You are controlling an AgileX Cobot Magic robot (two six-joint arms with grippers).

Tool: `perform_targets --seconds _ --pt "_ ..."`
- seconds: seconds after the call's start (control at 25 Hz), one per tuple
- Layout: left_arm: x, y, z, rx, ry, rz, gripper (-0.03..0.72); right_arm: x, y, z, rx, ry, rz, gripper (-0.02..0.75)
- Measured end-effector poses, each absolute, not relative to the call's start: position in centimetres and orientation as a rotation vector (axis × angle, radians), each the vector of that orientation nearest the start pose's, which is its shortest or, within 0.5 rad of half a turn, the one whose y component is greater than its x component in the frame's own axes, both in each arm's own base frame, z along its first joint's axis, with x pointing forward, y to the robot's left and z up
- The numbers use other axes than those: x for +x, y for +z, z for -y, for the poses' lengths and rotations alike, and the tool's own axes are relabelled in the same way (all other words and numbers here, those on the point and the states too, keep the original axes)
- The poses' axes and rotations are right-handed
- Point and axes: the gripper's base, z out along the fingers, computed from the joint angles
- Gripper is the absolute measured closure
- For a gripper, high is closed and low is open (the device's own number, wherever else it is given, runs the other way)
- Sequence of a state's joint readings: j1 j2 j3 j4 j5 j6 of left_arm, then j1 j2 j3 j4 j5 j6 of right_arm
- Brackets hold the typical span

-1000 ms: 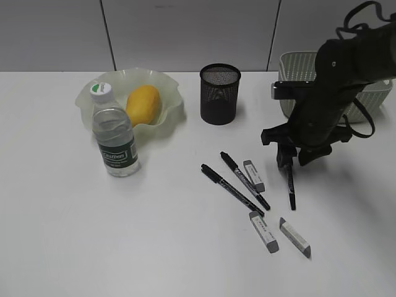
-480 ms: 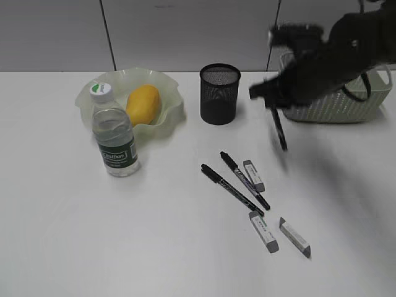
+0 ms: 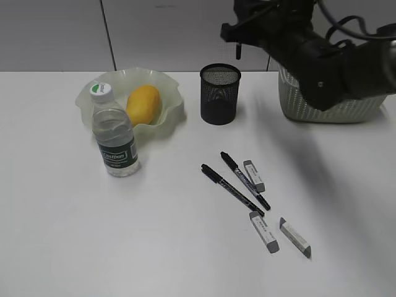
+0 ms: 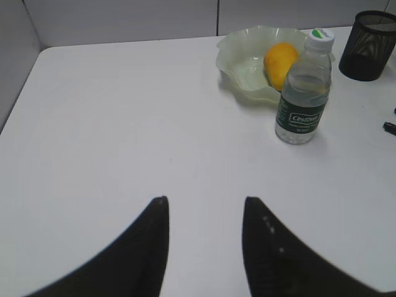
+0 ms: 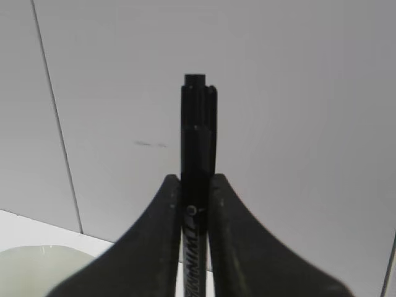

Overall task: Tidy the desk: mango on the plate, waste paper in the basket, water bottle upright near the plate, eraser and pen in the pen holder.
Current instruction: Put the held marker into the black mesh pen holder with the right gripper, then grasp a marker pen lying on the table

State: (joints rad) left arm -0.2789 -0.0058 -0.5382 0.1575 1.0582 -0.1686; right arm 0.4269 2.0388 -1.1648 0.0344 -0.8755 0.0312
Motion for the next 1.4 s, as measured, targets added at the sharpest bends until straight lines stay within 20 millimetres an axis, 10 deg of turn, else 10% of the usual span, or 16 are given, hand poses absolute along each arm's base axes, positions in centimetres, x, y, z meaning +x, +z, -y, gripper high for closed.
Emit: perform_targets --seconds 0.52,0.76,0.92,1.12,1.4 --pt "-0.7 28.9 -1.5 0.099 -0.103 -1.986 0.388 42.8 15.6 -19.2 -0.277 0.354 -1.585 0.525" --pt "-0.7 28.9 -1.5 0.099 -0.103 -1.986 0.388 42.8 16.1 -19.2 -0.278 0.354 -1.588 0.256" --pt "-0.7 28.9 -1.5 0.099 -0.103 -1.986 0.388 41.3 20.1 -18.6 -0.312 0.337 -1.773 0.212" --pt "-0.7 28.9 -1.5 0.099 -0.103 -1.986 0.388 34.3 26.2 -15.5 -0.504 0.189 -2.326 0.274" --pt "-0.7 28.9 -1.4 0.1 -0.121 -1.988 0.388 16.5 28.4 -7.1 -0.513 0.051 -2.781 0.32"
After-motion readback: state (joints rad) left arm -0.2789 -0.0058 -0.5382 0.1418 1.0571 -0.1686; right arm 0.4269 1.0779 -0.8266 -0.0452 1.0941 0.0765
